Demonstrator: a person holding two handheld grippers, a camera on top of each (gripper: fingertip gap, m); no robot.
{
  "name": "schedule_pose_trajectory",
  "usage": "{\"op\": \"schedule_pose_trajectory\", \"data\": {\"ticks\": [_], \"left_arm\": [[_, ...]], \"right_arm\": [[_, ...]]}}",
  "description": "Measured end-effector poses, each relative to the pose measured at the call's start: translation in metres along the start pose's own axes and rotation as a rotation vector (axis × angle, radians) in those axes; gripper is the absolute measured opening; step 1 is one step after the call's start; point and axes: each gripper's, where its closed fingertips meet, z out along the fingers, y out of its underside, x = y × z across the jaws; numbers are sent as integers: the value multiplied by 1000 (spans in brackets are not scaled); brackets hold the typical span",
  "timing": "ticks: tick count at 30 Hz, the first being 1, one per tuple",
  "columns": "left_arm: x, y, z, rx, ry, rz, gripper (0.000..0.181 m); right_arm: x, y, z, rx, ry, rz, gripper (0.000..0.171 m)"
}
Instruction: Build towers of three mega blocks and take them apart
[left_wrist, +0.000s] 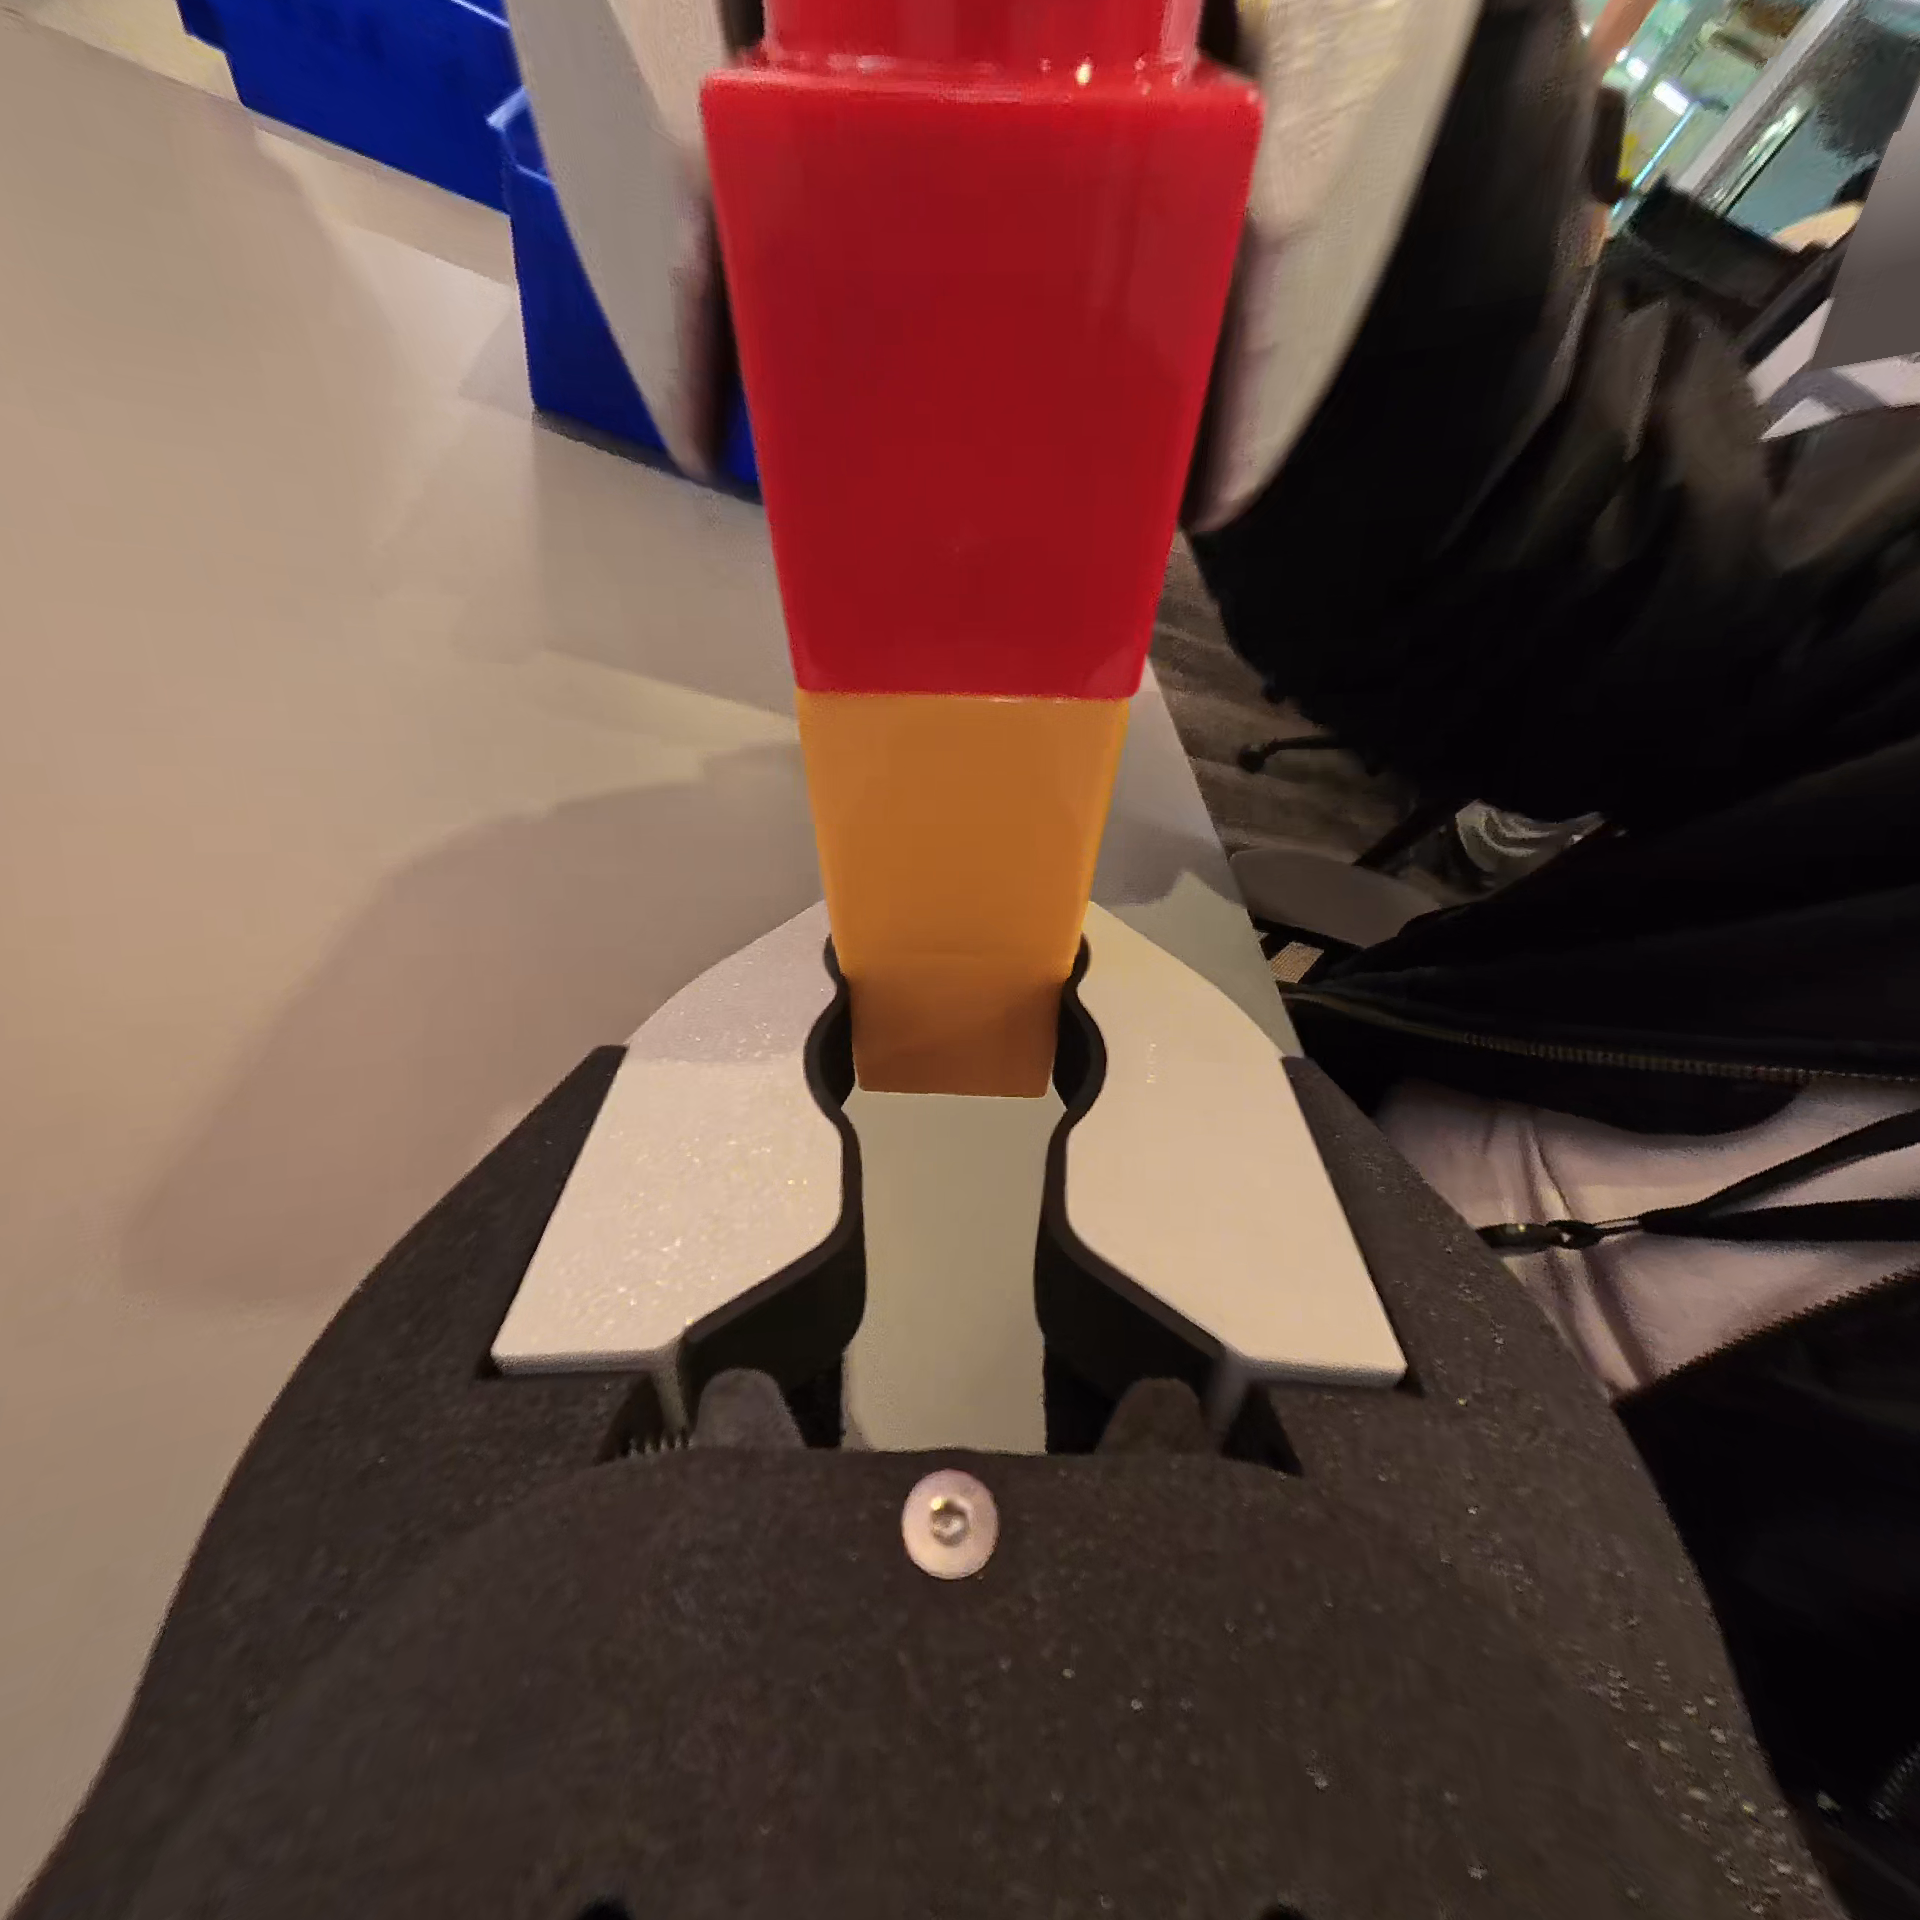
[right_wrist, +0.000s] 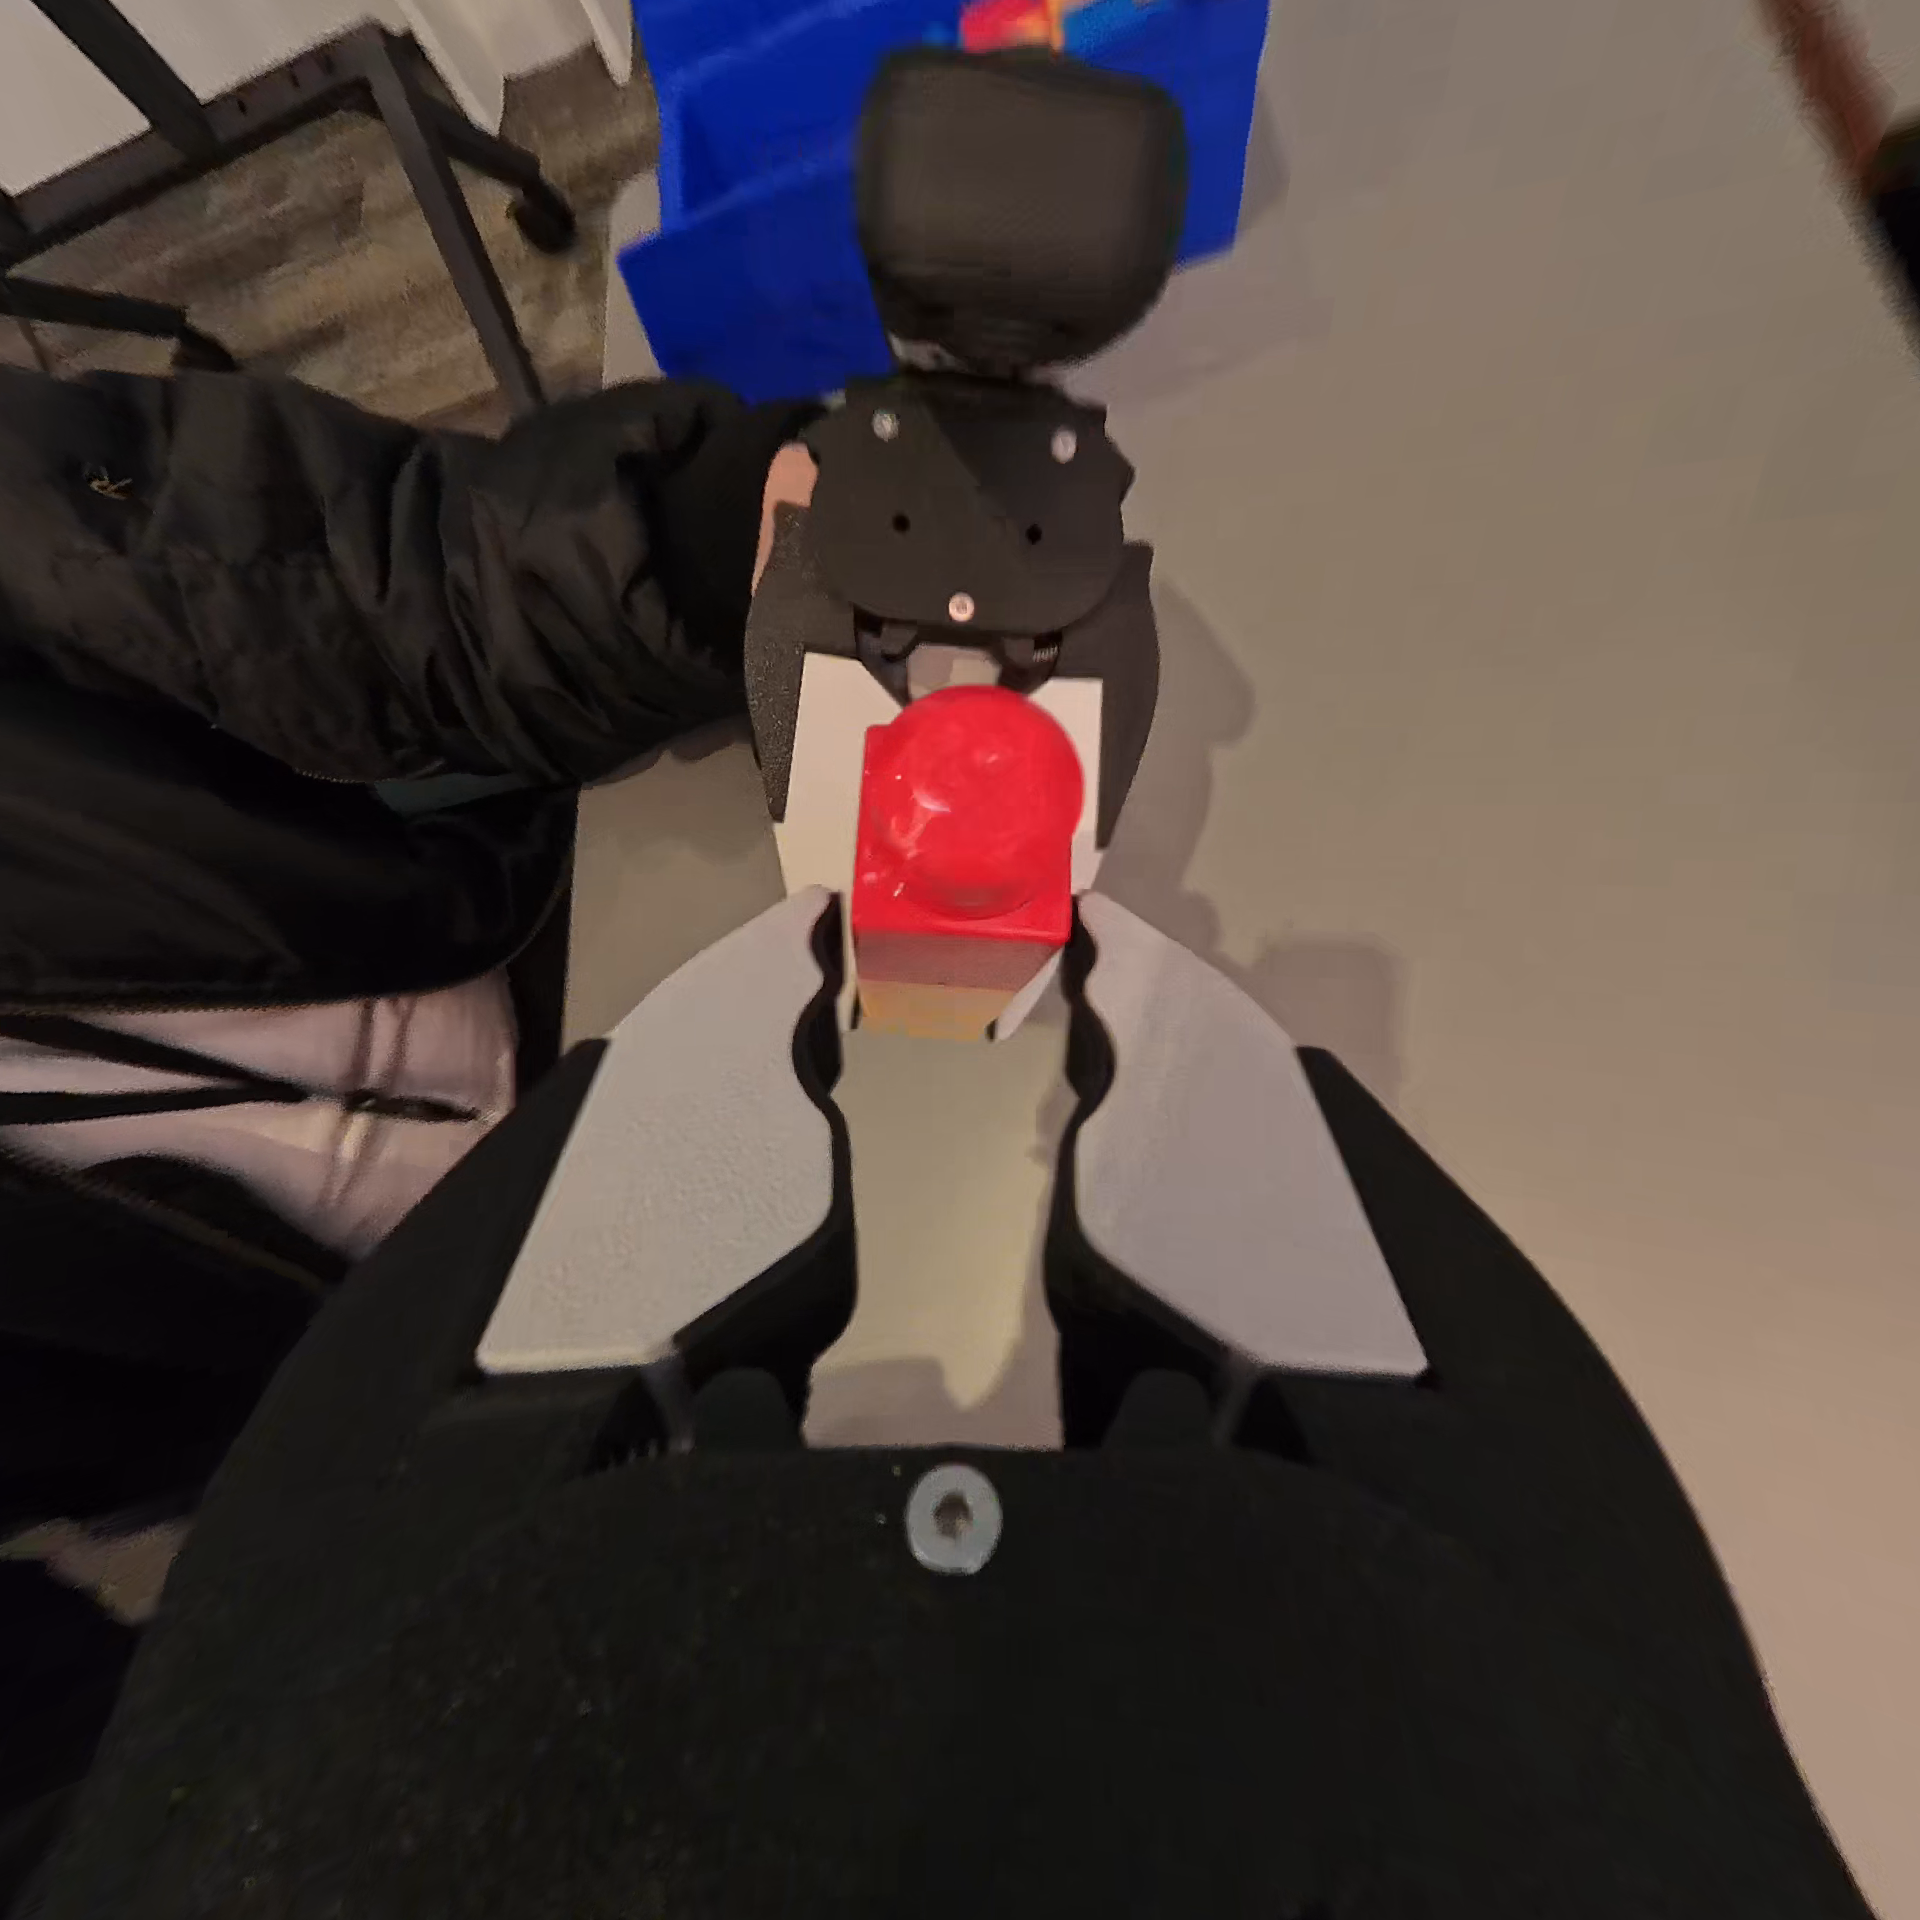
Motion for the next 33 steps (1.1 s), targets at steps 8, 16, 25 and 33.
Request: {"op": "schedule_pose_trajectory", "data": {"ticks": [8, 16, 25, 33], "left_arm": [[-6, -2, -5, -3, -79, 43, 35], [0, -2, -3, -9, -70, 92, 35], [-7, -11, -4, 68, -129, 97, 68], [-14, -21, -10, 121, -159, 80, 62]], "right_arm": [[-1, 0, -7, 435, 104, -12, 69], [-7, 9, 23, 428, 98, -34, 36], [-33, 0, -83, 643, 396, -119, 36], [2, 196, -375, 704, 1373, 210, 35]]}}
